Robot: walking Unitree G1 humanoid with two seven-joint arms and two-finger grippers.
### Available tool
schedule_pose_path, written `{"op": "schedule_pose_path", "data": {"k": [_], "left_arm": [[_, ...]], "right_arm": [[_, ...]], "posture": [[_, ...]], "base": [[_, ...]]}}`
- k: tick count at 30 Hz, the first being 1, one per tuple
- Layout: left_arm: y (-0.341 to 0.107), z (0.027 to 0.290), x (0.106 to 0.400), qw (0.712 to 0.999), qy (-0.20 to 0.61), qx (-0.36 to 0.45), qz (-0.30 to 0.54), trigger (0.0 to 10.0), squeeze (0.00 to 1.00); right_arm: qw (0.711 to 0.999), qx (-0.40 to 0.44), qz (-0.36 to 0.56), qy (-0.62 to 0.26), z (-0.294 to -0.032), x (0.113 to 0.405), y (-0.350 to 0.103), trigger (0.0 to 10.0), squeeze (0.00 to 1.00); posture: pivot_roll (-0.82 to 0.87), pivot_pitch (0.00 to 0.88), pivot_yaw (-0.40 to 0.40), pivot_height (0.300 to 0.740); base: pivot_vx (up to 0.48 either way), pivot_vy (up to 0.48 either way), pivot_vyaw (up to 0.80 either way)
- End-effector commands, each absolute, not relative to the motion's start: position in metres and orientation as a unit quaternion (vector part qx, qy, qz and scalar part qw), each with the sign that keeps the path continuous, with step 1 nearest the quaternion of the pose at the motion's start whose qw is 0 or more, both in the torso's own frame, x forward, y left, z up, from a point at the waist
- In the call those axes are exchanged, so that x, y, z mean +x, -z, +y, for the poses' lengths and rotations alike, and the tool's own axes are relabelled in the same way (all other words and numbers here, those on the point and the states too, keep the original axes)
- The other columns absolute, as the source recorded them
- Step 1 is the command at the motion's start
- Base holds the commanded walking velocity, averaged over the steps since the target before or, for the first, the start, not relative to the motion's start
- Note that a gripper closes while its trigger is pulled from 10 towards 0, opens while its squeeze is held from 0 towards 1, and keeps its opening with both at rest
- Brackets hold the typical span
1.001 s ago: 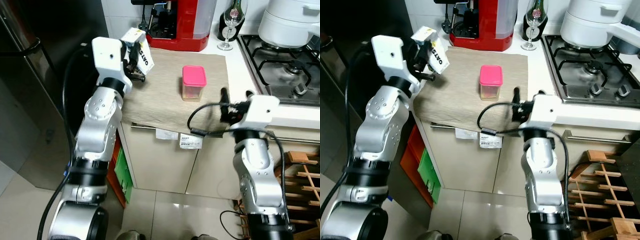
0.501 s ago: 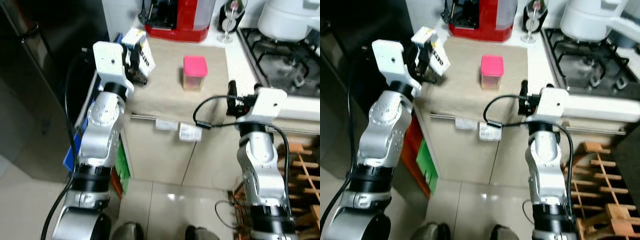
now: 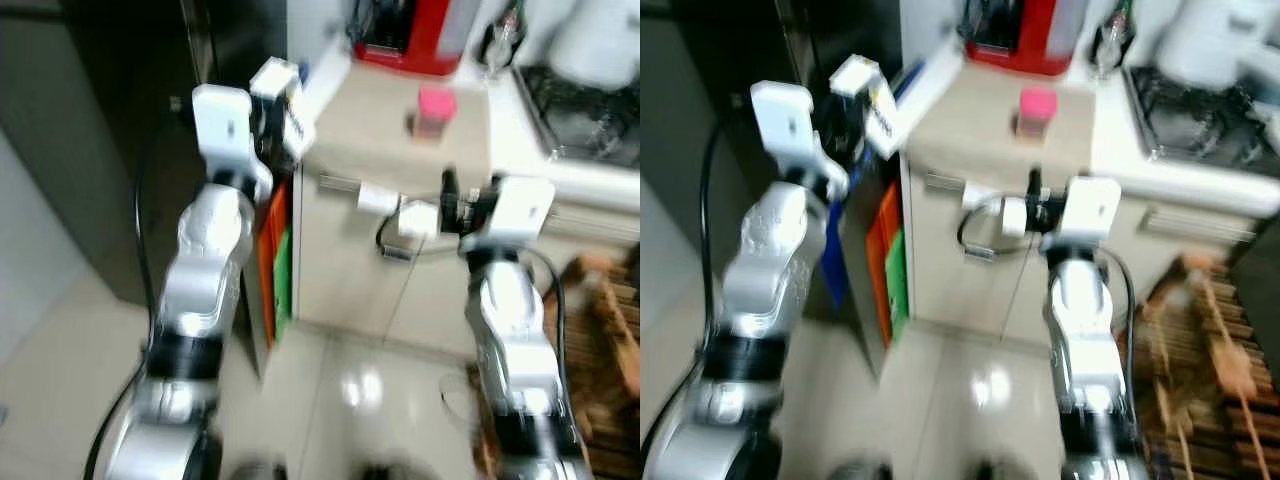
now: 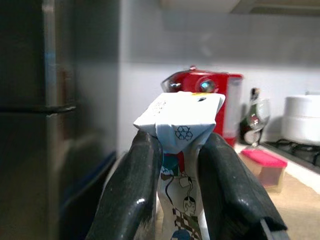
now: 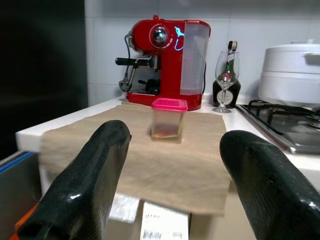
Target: Restocking fridge
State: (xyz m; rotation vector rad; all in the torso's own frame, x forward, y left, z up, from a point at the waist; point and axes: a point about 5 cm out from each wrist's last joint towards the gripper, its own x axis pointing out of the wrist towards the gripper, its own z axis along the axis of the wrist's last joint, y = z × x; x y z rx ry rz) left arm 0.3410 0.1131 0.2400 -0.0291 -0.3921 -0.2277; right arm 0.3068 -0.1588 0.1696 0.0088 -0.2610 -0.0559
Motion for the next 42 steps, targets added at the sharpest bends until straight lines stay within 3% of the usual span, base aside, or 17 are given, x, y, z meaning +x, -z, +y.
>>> {"op": "schedule_pose_path", "data": {"k": [1,13,24,30,37,42], "left_arm": [[-0.24,0.11,0.34,0.973,0.123,-0.017,-0.195,10.0,0.0],[-0.233,0.106,0.339,0.973,0.135,-0.028,-0.185,10.0,0.0],[-0.19,0.117,0.333,0.988,0.107,-0.063,-0.094,10.0,0.0],[-0.186,0.124,0.332,0.989,0.101,-0.052,-0.094,10.0,0.0],[-0.188,0.107,0.325,0.98,0.162,-0.042,-0.111,10.0,0.0],[-0.189,0.095,0.324,0.976,0.179,-0.039,-0.119,10.0,0.0]], "right_arm": [[0.99,0.004,-0.139,0.027,-0.16,0.308,-0.173,10.0,0.0],[0.992,-0.006,-0.126,0.024,-0.161,0.306,-0.169,10.0,0.0],[0.993,-0.005,-0.117,0.017,-0.16,0.305,-0.162,10.0,0.0],[0.993,-0.006,-0.115,0.015,-0.158,0.307,-0.163,10.0,0.0],[0.992,-0.032,-0.118,0.009,-0.163,0.301,-0.163,10.0,0.0],[0.993,-0.034,-0.11,0.021,-0.173,0.3,-0.16,10.0,0.0]], "posture": [[-0.07,0.0,0.01,0.74],[-0.09,0.0,0.014,0.74],[-0.07,0.0,0.023,0.74],[-0.07,0.0,0.027,0.74],[-0.11,0.0,0.026,0.74],[-0.11,0.0,0.021,0.74]], "base": [[-0.349,0.0,0.0],[-0.232,0.0,0.0],[0.0,0.0,-0.78],[0.0,0.0,-0.77],[0.0,0.0,-0.74],[0.0,-0.441,-0.73]]}}
